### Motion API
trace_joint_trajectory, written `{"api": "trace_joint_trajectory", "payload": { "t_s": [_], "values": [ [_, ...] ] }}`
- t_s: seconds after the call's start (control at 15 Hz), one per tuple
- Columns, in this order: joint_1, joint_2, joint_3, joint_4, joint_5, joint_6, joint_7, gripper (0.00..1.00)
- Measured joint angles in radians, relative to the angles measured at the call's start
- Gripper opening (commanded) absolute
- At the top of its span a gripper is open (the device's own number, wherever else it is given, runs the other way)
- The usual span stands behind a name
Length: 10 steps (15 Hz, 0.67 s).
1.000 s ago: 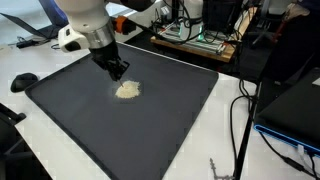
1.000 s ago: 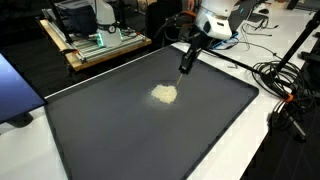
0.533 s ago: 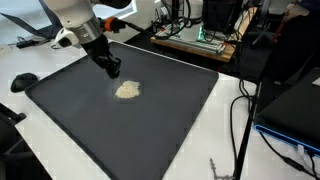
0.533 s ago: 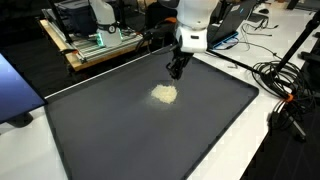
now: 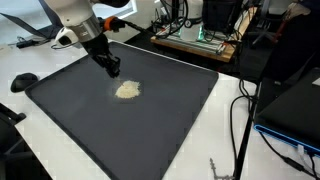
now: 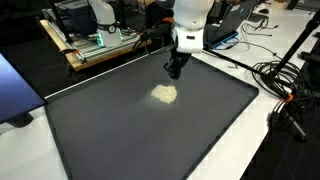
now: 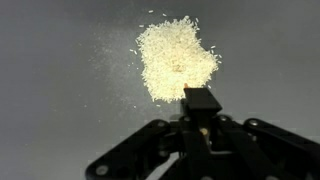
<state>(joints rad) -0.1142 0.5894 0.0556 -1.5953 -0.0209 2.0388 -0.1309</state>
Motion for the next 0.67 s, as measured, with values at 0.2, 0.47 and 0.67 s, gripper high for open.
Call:
{"api": "trace_joint_trajectory", "payload": {
  "t_s": [0.2,0.47,0.67],
  "values": [
    [-0.037,0.001,-0.003,-0.003,0.09,0.006,-0.054,0.03],
    [-0.114,0.007,-0.002,-0.02,0.236,0.012,-0.161,0.03],
    [-0.178,0.025,-0.001,-0.021,0.339,0.011,-0.248,0.03]
  ]
}}
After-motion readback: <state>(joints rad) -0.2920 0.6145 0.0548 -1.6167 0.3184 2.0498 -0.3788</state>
